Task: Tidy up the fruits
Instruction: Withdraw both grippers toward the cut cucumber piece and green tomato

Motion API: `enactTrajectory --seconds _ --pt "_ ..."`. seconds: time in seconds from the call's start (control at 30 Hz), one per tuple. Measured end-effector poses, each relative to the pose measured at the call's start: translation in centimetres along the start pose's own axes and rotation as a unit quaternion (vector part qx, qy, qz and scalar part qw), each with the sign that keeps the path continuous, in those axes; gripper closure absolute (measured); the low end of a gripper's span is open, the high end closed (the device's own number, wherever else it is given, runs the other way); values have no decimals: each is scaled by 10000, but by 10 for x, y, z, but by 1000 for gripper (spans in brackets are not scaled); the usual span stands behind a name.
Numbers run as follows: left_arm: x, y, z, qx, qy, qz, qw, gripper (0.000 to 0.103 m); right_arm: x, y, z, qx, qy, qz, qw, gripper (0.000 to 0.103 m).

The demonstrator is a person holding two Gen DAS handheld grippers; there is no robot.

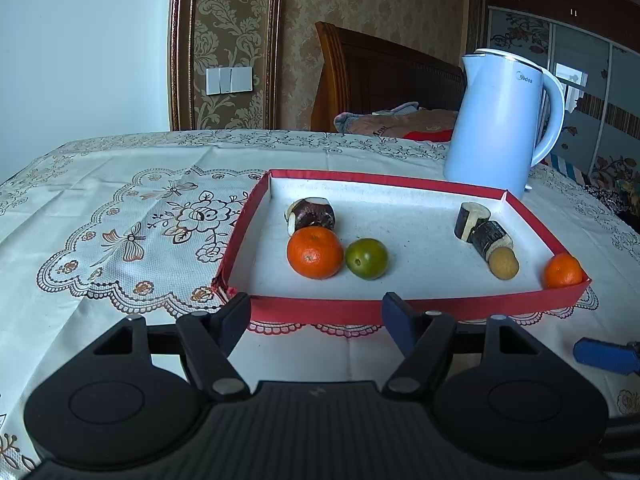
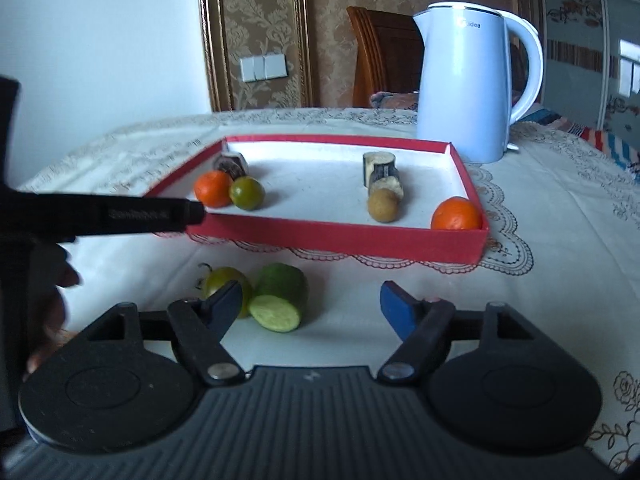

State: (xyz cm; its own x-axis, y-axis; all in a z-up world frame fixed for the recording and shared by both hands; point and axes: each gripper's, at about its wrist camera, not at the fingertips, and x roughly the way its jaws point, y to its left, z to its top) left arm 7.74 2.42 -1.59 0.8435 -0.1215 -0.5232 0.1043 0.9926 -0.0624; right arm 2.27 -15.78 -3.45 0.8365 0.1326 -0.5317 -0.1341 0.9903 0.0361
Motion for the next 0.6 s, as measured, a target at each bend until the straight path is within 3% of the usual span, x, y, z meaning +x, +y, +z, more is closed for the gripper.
enactTrajectory --seconds 0.1,0.2,0.37,0.5,0.6 --pt "1 1 0 -26 16 -14 10000 31 -1 -9 2 86 -56 -189 9998 22" --pt "-1 2 0 -52 2 -45 10000 31 -13 -18 4 53 -256 -795 9965 23" --pt "-12 -1 -4 80 -82 -117 9999 31 -11 -28 3 299 -49 -122 9995 23" --pt "-16 -8 -7 296 -52 -141 9994 31 14 -20 5 76 160 -308 9994 24" --pt "-17 -14 -9 454 -48 -170 9988 31 23 -30 5 307 298 -330 9985 28"
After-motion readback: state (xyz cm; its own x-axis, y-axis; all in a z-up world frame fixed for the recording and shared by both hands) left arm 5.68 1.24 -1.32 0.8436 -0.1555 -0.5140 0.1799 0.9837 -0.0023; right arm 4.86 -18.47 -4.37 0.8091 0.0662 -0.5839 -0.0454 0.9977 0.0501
